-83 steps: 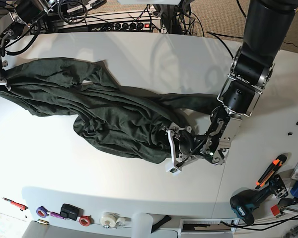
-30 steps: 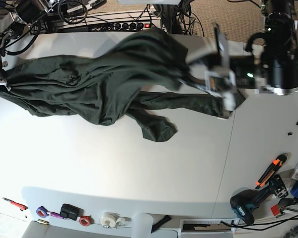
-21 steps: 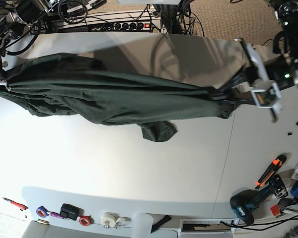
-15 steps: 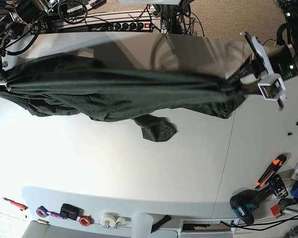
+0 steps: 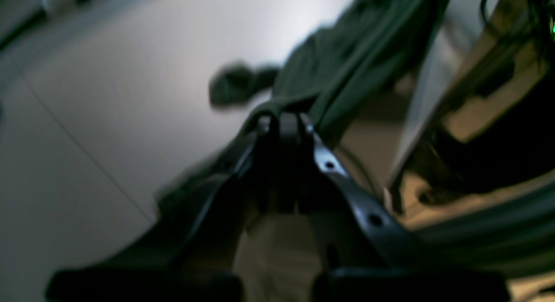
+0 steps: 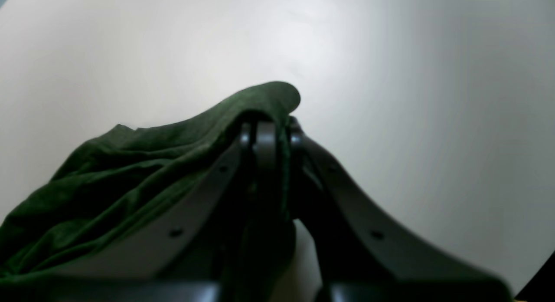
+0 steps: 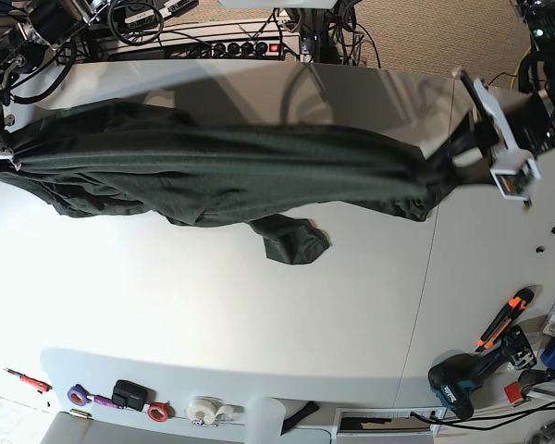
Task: Layout the t-shirt on the table in an organized manner, then fold the t-shirt properly
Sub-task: 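Lift and stretch the shirt with the left gripper away from the right gripper, then release the shirt with the left gripper and reach for the hanging sleeve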
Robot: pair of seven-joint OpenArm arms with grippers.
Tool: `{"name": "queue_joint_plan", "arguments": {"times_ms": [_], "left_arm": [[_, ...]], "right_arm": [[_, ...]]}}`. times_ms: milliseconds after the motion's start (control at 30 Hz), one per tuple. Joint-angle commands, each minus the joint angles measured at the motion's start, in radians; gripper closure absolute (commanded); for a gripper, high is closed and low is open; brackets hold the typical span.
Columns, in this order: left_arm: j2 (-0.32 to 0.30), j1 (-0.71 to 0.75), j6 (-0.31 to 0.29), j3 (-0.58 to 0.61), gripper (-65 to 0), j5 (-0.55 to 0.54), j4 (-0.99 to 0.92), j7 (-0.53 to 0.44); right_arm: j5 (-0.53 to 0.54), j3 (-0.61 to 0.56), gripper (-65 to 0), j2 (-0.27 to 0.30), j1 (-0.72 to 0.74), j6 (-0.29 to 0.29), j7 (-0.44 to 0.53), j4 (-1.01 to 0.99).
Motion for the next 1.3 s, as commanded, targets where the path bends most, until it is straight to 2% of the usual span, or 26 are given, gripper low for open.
{"name": "queue_joint_plan", "arguments": {"times_ms": [0,167,367,500,667,833,1267], "left_arm": [[-0.016,-0.021,0.002,-0.006,0.0,0.006,0.014,-0.041],[-0.026,-0.066,0.002,0.001,0.0,0.019,0.015,-0.060],[-0.020,-0.003,0.002,0.001,0.0,0.004,0.024,-0.052],[-0.006,0.057,0.002,0.001,0.0,-0.044,0.024,0.005],[0.002,0.071,0.002,0.001,0.0,-0.047,0.024,0.074],[0.002,0.071,0.002,0.001,0.0,-0.057,0.013,0.082],[0.002,0.071,0.002,0.001,0.0,-0.057,-0.364,0.082]], "right_arm": [[0.015,0.002,0.0,0.026,0.009,0.000,0.026,0.018],[0.033,0.002,0.0,0.026,0.008,0.000,0.016,0.018],[0.033,0.002,0.0,0.026,0.006,0.000,0.008,0.018],[0.033,0.002,0.0,0.026,0.006,0.000,0.011,0.018],[0.033,0.002,0.0,0.026,0.006,0.000,0.011,0.018],[0.033,0.002,0.0,0.026,0.006,0.000,0.010,0.018],[0.033,0.002,0.0,0.026,0.006,0.000,0.011,0.018]]}}
